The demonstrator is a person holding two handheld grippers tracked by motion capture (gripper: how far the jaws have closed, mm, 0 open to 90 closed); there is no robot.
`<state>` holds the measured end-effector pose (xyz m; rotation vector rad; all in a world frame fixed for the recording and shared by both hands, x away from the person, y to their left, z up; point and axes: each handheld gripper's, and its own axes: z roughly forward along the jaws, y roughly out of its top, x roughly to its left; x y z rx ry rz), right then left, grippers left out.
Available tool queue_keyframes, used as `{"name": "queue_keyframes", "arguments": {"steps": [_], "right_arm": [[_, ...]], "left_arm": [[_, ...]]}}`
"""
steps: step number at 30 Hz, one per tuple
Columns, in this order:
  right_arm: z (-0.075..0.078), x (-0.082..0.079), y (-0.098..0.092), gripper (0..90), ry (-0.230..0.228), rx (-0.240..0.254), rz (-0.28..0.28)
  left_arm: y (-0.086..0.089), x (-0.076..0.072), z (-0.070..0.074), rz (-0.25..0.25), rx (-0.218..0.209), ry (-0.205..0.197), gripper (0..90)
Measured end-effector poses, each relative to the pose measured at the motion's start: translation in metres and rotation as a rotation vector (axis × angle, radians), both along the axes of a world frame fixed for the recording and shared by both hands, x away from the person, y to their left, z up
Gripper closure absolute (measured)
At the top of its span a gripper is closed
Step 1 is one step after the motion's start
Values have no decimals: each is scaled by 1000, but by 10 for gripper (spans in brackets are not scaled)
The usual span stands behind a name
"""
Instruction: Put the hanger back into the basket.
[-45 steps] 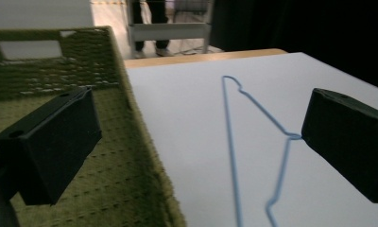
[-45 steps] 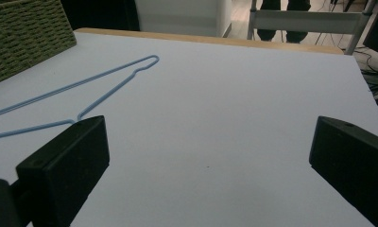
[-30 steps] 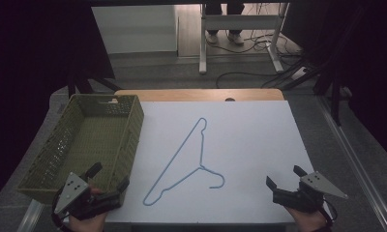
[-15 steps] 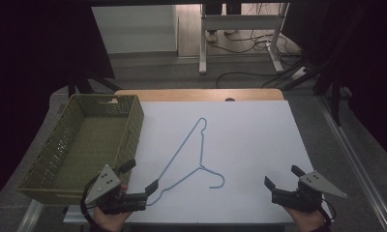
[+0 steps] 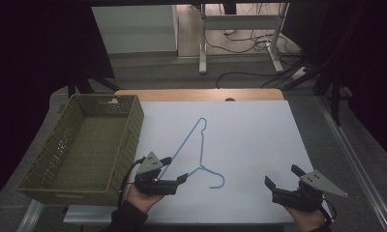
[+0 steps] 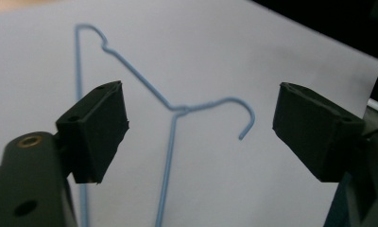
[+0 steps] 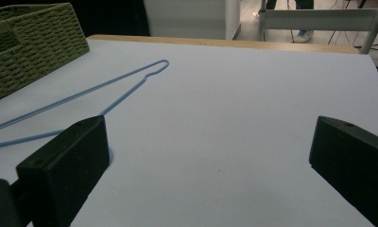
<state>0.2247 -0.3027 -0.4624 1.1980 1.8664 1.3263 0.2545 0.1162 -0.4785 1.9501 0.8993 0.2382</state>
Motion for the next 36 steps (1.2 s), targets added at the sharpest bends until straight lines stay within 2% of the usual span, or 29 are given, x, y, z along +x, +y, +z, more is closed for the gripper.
{"name": "queue_keyframes", "arguments": {"steps": [3,4,6,10,11,13,14,15,18,19,22,23,24,25,26,28,30,32,33,34,36], "right_arm": [[0,0,0,0,4,5,0],[0,0,0,0,4,5,1],[0,1,0,0,6,9,0],[0,1,0,0,7,15,2],[0,1,0,0,7,16,1],[-1,1,-1,0,9,16,2],[-1,2,-1,0,10,17,2],[-1,2,-1,0,10,17,2],[-1,1,-1,0,9,17,3],[-1,1,-1,0,9,17,3],[0,1,-1,0,10,17,4],[0,1,-1,0,10,17,4],[0,1,0,0,10,15,5],[0,1,0,0,10,15,5],[-1,2,0,0,11,17,5],[-1,2,0,0,11,16,5],[-1,2,0,0,11,17,6],[-1,2,1,0,11,14,7],[-1,2,1,0,12,15,8],[-1,1,1,0,9,14,10],[-1,1,2,0,5,13,13]], "left_arm": [[-12,13,-13,-18,47,43,262],[-12,13,-13,-18,47,43,263],[-22,23,-25,-29,85,66,301],[-28,31,-33,-31,114,80,367],[-30,35,-37,-37,126,103,384],[-32,37,-39,-38,138,117,407],[-35,39,-42,-31,177,119,424],[-35,39,-42,-31,177,119,453],[-39,42,-48,-22,223,137,502],[-39,42,-48,-22,223,137,506],[-42,43,-53,-36,257,159,542],[-41,43,-54,-36,264,149,542],[-40,44,-54,-36,265,151,594],[-39,45,-55,-28,252,157,594],[-37,46,-55,-25,253,157,663],[-37,43,-56,-12,262,133,686],[-37,43,-57,-7,261,131,694],[-38,42,-57,-2,276,116,723],[-38,41,-57,0,283,107,761],[-39,39,-57,-9,290,94,841],[-41,36,-58,-13,309,67,859]]}}
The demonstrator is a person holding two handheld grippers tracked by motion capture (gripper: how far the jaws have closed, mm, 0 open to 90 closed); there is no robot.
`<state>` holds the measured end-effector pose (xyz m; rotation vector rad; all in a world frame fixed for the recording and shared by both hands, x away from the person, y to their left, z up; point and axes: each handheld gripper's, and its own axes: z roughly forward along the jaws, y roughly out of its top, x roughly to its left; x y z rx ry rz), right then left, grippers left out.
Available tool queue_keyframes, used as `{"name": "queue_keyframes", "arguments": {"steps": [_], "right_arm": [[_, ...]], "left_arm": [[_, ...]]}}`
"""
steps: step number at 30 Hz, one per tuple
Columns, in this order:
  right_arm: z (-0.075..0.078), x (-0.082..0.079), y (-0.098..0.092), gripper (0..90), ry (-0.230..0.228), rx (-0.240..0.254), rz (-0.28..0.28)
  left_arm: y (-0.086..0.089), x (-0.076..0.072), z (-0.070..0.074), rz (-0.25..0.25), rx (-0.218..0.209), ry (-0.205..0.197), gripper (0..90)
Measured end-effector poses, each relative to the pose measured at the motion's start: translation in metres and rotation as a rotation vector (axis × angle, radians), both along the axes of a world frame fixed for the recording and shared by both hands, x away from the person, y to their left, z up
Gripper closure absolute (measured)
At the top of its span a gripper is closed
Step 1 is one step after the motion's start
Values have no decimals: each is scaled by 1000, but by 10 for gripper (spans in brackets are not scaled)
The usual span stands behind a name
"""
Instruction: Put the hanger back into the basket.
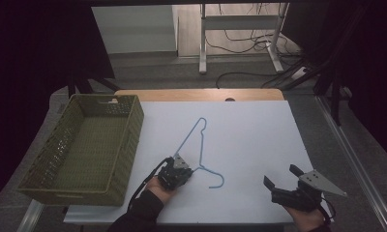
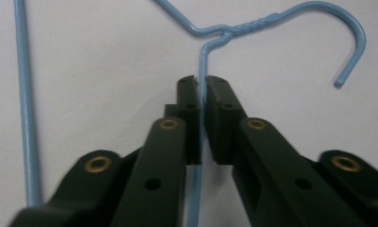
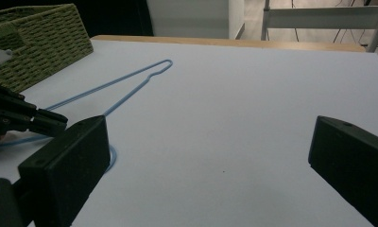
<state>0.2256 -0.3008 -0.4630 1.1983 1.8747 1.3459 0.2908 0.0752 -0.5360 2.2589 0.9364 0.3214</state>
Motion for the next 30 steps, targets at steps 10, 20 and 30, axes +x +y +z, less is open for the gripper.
{"name": "queue_keyframes", "arguments": {"steps": [10,20,30], "right_arm": [[-1,0,4,7,13,-4,27],[-4,1,9,110,16,-28,74],[-11,5,38,195,-26,-118,152]], "left_arm": [[2,-5,2,-39,-26,-33,867],[1,-27,30,-104,-109,-106,867],[-4,-47,49,-176,-181,-147,869]]}}
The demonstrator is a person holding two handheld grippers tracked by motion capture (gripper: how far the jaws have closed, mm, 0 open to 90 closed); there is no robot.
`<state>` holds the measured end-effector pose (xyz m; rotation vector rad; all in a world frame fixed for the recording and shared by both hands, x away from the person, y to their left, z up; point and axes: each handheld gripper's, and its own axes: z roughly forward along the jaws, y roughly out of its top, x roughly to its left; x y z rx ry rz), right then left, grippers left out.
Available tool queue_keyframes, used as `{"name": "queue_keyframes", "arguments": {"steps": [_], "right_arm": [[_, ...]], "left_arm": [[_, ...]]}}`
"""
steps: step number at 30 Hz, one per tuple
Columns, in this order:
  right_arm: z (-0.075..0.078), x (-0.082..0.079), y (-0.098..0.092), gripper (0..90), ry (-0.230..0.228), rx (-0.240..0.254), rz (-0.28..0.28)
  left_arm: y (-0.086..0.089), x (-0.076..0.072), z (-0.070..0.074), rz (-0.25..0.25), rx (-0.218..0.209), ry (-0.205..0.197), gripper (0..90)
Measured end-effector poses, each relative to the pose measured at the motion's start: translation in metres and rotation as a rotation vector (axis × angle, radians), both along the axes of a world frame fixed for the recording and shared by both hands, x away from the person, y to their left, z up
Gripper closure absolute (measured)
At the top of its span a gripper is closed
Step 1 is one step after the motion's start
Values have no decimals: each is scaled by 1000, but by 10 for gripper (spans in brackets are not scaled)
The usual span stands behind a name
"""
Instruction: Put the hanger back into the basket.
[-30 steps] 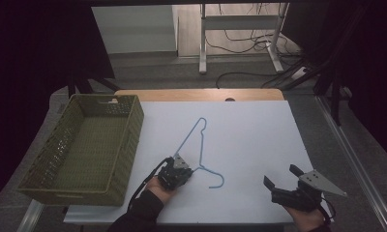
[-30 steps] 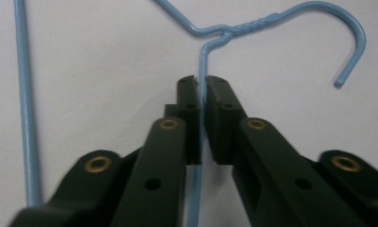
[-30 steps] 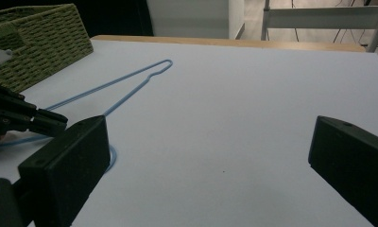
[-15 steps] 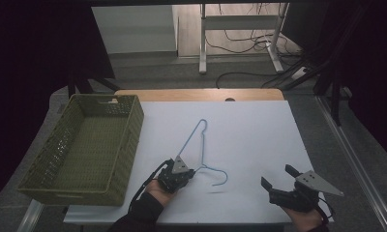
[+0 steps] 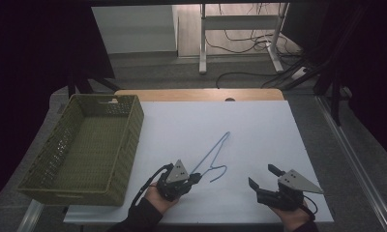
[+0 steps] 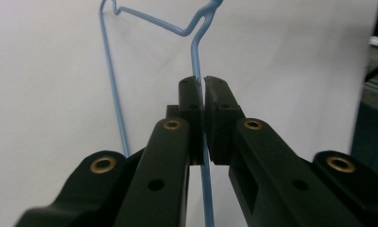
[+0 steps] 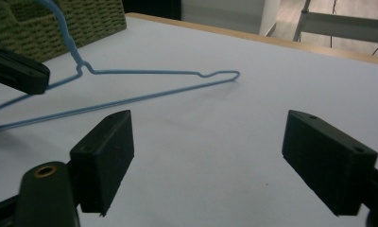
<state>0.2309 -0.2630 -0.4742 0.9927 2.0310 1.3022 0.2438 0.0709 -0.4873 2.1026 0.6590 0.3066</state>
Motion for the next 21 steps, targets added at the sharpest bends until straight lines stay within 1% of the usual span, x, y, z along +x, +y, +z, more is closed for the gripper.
{"name": "queue_keyframes", "arguments": {"steps": [1,2,5,6,7,9,11,12,13,14,15,16,17,18,19,20,21], "right_arm": [[0,0,0,195,0,0,0],[-1,0,3,202,-7,-13,10],[-5,1,12,228,-35,-62,40],[-9,1,17,250,-53,-96,58],[-9,1,17,250,-53,-96,58],[-12,3,23,265,-64,-126,68],[-15,5,29,294,-78,-147,69],[-17,9,36,303,-93,-164,83],[-17,9,36,303,-93,-164,83],[-18,10,39,310,-110,-175,90],[-20,13,46,323,-124,-199,119],[-22,13,49,337,-148,-227,132],[-22,13,49,337,-148,-227,132],[-23,13,52,350,-167,-253,135],[-24,14,54,360,-168,-261,144],[-25,15,56,376,-182,-272,149],[-26,15,60,425,-223,-301,153]], "left_arm": [[-2,-2,2,-15,8,-10,869],[-3,-5,3,-24,7,-18,869],[-7,-9,6,-45,2,-30,869],[-9,-11,7,-56,-1,-31,869],[-10,-12,7,-62,-1,-37,869],[-12,-13,8,-73,2,-38,869],[-13,-16,11,-91,-15,-45,869],[-15,-18,12,-100,-11,-53,869],[-16,-19,13,-106,-12,-59,869],[-17,-19,14,-113,-22,-57,869],[-17,-19,15,-118,-25,-58,869],[-17,-20,14,-127,-23,-55,869],[-17,-20,14,-127,-23,-55,869],[-18,-20,14,-130,-24,-54,869],[-18,-20,14,-134,-30,-49,869],[-19,-21,14,-141,-29,-49,869],[-21,-22,14,-151,-27,-53,869]]}}
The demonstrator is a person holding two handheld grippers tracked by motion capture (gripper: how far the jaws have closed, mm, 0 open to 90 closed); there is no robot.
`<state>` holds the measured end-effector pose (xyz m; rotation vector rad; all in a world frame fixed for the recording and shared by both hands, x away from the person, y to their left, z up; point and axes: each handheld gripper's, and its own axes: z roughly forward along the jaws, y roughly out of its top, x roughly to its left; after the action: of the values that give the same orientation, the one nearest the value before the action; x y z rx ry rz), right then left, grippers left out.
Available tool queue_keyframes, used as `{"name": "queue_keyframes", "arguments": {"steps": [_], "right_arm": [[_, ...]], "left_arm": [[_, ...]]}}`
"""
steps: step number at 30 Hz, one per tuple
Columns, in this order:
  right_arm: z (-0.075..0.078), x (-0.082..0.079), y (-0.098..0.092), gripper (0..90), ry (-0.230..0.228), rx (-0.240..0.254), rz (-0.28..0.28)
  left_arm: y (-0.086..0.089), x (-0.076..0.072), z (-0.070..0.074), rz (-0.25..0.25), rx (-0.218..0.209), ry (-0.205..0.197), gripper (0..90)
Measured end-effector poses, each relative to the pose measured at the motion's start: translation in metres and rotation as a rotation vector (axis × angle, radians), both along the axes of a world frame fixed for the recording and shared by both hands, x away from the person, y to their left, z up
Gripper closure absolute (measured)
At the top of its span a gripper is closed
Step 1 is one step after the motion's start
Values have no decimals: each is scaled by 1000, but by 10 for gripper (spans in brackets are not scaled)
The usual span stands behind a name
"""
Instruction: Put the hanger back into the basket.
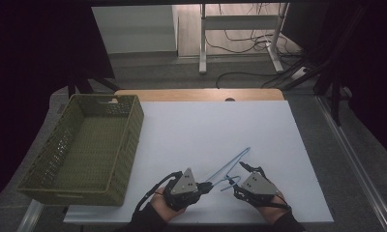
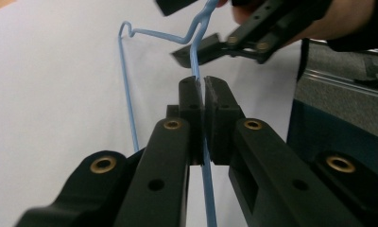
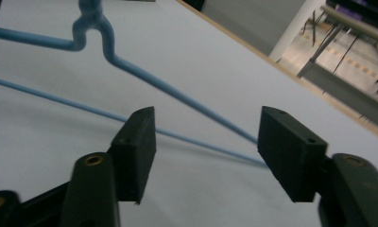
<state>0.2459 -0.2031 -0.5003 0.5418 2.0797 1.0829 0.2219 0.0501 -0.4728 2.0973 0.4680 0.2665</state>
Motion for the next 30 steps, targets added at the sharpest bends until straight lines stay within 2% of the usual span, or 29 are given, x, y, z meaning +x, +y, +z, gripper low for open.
{"name": "queue_keyframes", "arguments": {"steps": [2,3,4,5,7,13,14,16,17,18,21,23,25,28,29,30], "right_arm": [[0,0,2,434,-14,-15,9],[0,1,6,512,-52,-18,25],[0,1,6,512,-52,-18,25],[-1,1,9,590,-85,-54,49],[-2,-1,9,661,-97,-64,61],[-2,-3,8,700,-133,-105,87],[-2,-4,8,719,-154,-121,88],[0,-5,8,729,-166,-130,90],[0,-6,7,732,-175,-134,89],[0,-6,7,732,-175,-134,89],[3,-6,5,741,-181,-132,84],[4,-6,4,743,-178,-127,80],[6,-6,4,746,-184,-121,80],[7,-8,5,748,-187,-122,81],[7,-9,7,748,-186,-119,89],[7,-9,7,748,-184,-124,92]], "left_arm": [[-1,0,0,-7,3,0,869],[-2,-1,0,-7,4,-5,868],[-2,-1,1,-11,-1,-2,868],[-3,-1,1,-12,2,-3,868],[-3,0,0,-3,2,2,868],[-2,3,-1,21,-1,22,855],[-2,3,0,35,-1,21,820],[-1,6,3,56,-9,46,765],[-1,6,3,56,-9,46,744],[0,6,5,60,-1,54,744],[0,6,14,78,36,74,646],[-2,4,20,96,77,58,636],[-5,3,24,89,120,54,611],[-9,2,22,79,152,55,605],[-12,4,19,66,182,72,621],[-12,4,19,66,182,72,624]]}}
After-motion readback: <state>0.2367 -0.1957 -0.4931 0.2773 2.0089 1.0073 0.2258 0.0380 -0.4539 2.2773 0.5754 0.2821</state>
